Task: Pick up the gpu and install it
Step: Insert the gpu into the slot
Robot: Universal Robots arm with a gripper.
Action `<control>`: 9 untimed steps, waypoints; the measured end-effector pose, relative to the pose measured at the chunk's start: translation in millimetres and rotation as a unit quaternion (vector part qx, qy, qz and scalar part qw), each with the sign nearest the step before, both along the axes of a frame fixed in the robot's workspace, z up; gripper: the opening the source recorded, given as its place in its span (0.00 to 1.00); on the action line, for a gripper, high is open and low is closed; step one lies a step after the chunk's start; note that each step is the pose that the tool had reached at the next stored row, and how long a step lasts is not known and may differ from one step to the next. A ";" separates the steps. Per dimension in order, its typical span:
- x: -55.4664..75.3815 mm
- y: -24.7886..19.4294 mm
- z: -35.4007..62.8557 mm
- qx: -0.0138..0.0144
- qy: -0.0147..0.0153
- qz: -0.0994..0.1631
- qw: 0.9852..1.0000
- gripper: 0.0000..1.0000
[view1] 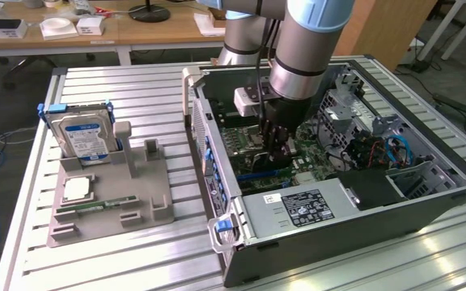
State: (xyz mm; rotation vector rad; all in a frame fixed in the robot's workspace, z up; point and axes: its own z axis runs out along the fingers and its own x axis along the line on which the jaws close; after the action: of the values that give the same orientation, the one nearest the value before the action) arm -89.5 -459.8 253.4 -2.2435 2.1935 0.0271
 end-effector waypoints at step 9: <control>-0.2 0.0 -1.5 0.000 0.000 0.000 1.000 0.26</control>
State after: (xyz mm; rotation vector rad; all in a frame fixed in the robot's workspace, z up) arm -89.7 -459.8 251.9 -2.2435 2.1935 0.0275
